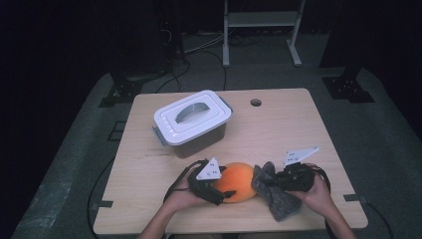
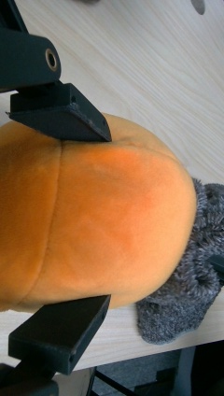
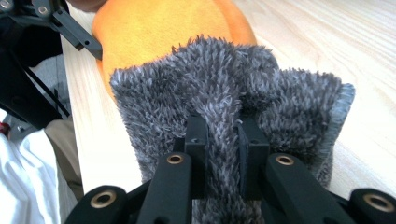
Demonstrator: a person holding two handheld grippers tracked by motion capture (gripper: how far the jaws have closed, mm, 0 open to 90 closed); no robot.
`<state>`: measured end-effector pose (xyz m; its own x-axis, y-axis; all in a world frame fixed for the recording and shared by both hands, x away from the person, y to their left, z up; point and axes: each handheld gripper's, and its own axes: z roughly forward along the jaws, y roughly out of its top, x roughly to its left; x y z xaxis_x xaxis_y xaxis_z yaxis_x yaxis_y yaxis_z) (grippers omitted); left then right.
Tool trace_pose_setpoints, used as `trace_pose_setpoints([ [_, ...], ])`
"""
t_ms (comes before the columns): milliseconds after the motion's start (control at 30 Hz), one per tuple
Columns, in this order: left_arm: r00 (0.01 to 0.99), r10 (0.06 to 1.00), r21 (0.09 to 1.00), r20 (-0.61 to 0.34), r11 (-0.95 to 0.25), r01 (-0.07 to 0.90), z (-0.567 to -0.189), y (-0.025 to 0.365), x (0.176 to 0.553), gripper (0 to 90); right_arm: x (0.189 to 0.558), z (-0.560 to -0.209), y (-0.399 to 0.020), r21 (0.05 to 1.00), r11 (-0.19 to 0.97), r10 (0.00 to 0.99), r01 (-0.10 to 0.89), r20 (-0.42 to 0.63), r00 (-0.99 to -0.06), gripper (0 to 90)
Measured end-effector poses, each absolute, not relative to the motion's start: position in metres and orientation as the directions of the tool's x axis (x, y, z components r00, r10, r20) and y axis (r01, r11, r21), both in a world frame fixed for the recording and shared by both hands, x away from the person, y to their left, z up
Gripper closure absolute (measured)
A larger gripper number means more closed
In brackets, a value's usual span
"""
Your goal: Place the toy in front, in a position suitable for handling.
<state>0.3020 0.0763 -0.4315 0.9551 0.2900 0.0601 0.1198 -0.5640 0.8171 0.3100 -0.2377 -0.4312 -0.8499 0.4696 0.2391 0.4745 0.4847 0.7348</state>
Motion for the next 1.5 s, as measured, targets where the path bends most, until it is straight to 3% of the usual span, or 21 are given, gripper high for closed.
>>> trace_pose_setpoints([
  [167, 0.957, 0.284, 0.819, 0.059, -0.562, 0.117, -0.433, 0.076, 0.303, 19.6, 0.309, -0.417, -0.230, 0.795, 0.412, 0.412, 0.445, 0.273, -0.869, 77.0],
  [333, 0.959, 0.273, 0.819, 0.073, -0.566, 0.099, -0.435, 0.078, 0.302, 19.7, 0.311, -0.420, -0.219, 0.784, 0.444, 0.395, 0.434, 0.264, -0.880, 77.0],
  [533, 0.961, 0.271, 0.823, 0.059, -0.558, 0.107, -0.436, 0.081, 0.303, 19.7, 0.317, -0.435, -0.239, 0.734, 0.467, 0.465, 0.493, 0.271, -0.843, 77.0],
  [767, 0.961, 0.267, 0.822, 0.075, -0.562, 0.092, -0.436, 0.076, 0.300, 19.1, 0.313, -0.415, -0.229, 0.804, 0.397, 0.422, 0.443, 0.269, -0.866, 77.0],
  [1100, 0.961, 0.264, 0.821, 0.078, -0.565, 0.088, -0.435, 0.075, 0.299, 18.9, 0.318, -0.431, -0.235, 0.735, 0.462, 0.447, 0.495, 0.290, -0.847, 76.8],
  [1267, 0.962, 0.258, 0.818, 0.085, -0.570, 0.081, -0.434, 0.072, 0.298, 17.9, 0.314, -0.413, -0.230, 0.798, 0.396, 0.414, 0.454, 0.286, -0.864, 76.8],
  [1400, 0.967, 0.244, 0.811, 0.072, -0.579, 0.086, -0.431, 0.072, 0.298, 13.3, 0.315, -0.423, -0.219, 0.766, 0.449, 0.389, 0.461, 0.297, -0.872, 76.5],
  [1500, 0.969, 0.247, 0.835, -0.001, -0.532, 0.137, -0.425, 0.077, 0.301, 11.1, 0.314, -0.425, -0.223, 0.753, 0.461, 0.380, 0.470, 0.311, -0.871, 76.4],
])
